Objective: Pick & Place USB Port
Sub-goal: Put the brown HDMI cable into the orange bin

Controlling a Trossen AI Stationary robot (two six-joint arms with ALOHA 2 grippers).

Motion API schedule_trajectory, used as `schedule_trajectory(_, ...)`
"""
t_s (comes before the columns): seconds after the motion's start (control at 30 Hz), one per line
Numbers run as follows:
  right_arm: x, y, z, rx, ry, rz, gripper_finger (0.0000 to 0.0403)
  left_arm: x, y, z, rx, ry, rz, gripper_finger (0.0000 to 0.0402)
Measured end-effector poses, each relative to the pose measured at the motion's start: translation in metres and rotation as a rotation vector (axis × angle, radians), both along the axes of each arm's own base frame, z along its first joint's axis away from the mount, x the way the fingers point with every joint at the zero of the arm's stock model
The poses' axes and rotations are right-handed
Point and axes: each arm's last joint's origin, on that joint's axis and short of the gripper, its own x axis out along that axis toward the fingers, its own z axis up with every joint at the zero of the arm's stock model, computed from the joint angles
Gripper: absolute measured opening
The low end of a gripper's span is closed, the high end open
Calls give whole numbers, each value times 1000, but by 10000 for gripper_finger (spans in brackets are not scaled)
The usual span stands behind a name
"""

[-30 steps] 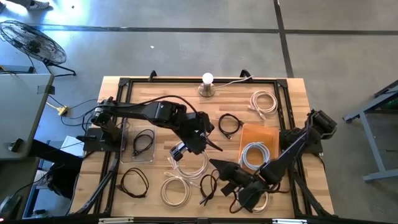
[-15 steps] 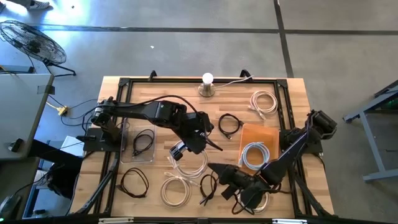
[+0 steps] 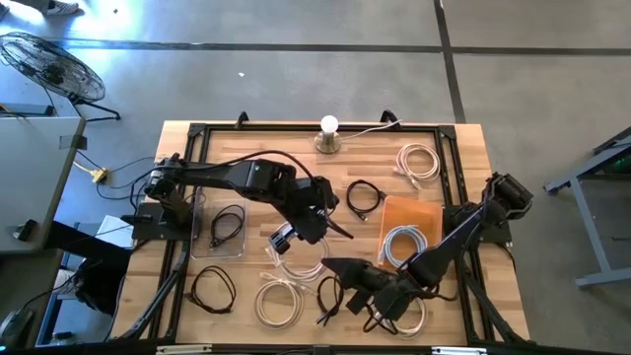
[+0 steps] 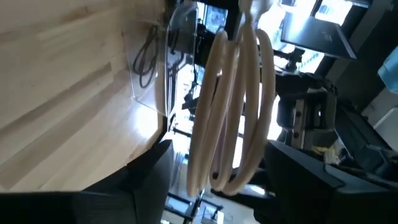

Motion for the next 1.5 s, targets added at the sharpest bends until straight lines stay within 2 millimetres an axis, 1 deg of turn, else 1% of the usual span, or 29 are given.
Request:
schedule_trajectory(0.33,2,0,-1,28,23,74,242,3,0,-13,2,25,1,9)
schedule_trajectory(0.47,3,-1,-1,46,24,84,225,4,0,-13,1,20,0,9)
schedule_trajectory(0.6,7,-6,-1,90,8,56,191,5,0,-12,0,7,0,9)
schedule_trajectory(0.73,10,-11,-1,116,-1,35,149,5,0,-12,-1,4,0,9)
schedule_trajectory(0.83,11,-12,-1,118,-3,28,108,5,0,-12,1,2,1,9)
schedule_trajectory(0.97,10,-12,-1,133,-11,22,36,5,0,-12,1,-1,2,12)
schedule_trajectory(1.1,10,-12,-1,140,-32,-22,36,6,0,-11,19,-14,15,12)
schedule_trajectory(1.17,10,-12,-1,166,-45,-36,36,7,1,-11,28,-19,25,19)
schedule_trajectory(1.3,9,-13,-1,175,-50,-50,36,7,1,-11,16,-13,78,44)
schedule_trajectory(1.5,9,-14,-1,200,-77,-90,36,8,1,-10,-4,-13,92,83)
